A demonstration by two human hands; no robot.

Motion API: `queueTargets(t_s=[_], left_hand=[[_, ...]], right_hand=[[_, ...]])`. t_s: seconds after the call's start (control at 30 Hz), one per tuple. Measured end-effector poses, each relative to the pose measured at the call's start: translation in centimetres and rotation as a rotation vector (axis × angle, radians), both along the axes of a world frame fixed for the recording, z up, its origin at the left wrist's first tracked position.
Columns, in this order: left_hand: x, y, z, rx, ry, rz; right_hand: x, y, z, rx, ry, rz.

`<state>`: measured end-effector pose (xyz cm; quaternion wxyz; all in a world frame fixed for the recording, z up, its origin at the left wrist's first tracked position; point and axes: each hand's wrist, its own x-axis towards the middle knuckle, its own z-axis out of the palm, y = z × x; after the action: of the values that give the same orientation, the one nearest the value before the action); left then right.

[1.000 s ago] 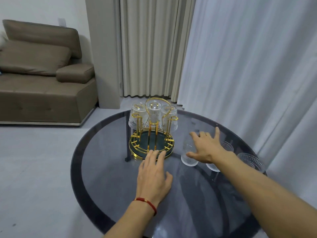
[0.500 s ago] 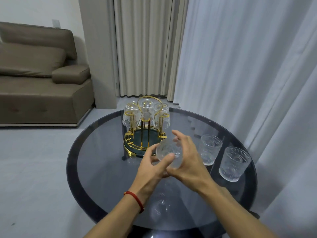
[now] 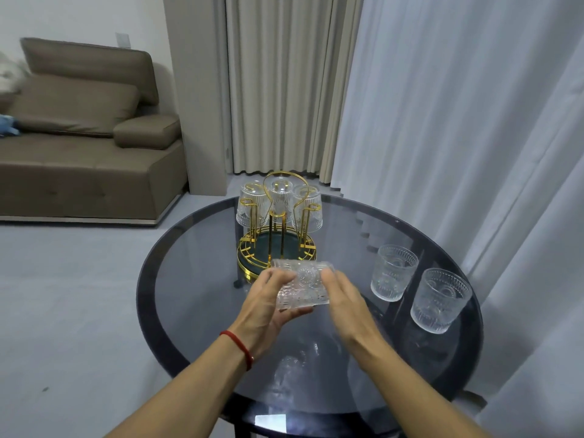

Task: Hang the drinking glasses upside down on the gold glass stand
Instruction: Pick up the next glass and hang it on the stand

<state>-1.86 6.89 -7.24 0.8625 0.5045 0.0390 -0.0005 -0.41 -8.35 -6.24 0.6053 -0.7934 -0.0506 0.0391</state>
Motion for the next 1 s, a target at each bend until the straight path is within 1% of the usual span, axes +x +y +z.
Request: queueTargets(t_s=[0.03, 0.07, 0.13, 0.2, 0.27, 0.3, 0.33, 0.37, 0.4, 0.53, 0.6, 0.73, 0.9, 1.0], left_hand=[[0.2, 0.3, -0.4, 0.006, 0.006, -0.019], [0.5, 0.6, -0.6, 0.063, 0.008, -0.032], [0.9, 1.4, -0.9, 0.344, 0.01, -0.007], [1.5, 2.4, -1.8, 0.609, 0.032, 0.128], [2.3, 3.3, -3.0, 0.872, -0.033, 0.302], [2.7, 3.8, -3.6, 1.063, -0.081, 0.35], [3.2, 4.1, -4.4, 1.256, -0.103, 0.358], [3.6, 4.2, -5.0, 1.402, -0.115, 0.346], [3.9, 4.2, -5.5, 1.487, -0.113, 0.327], [4.5, 4.1, -6.9, 1.658, -0.112, 0.257], [4.8, 4.0, -7.4, 1.697, -0.111, 0.243], [5.0, 3.8, -7.8, 1.71, -0.123, 0.233], [4.8, 3.9, -8.1, 1.674, -0.144, 0.275], [4.9, 3.8, -8.1, 1.654, -0.123, 0.274]], right_hand=[[0.1, 0.1, 0.0, 0.068, 0.046, -0.01], [0.2, 0.2, 0.0, 0.147, 0.1, -0.025], [0.6, 0.3, 0.1, 0.268, 0.178, -0.077], [1.4, 0.3, 0.1, 0.356, 0.19, -0.181], [2.0, 0.2, 0.0, 0.366, 0.158, -0.306], [2.3, 0.1, -0.1, 0.329, 0.124, -0.358], [2.4, 0.0, 0.0, 0.304, 0.089, -0.39], [2.4, 0.0, 0.3, 0.301, 0.059, -0.399], [2.3, -0.1, 0.6, 0.315, 0.03, -0.405], [2.4, 0.0, 2.7, 0.291, -0.125, -0.423], [2.3, 0.5, 4.2, 0.246, -0.22, -0.408], [3.3, 3.3, 7.8, 0.159, -0.388, -0.364], [5.9, 8.2, 11.8, 0.06, -0.514, -0.28], [7.5, 10.6, 12.7, -0.026, -0.555, -0.216]])
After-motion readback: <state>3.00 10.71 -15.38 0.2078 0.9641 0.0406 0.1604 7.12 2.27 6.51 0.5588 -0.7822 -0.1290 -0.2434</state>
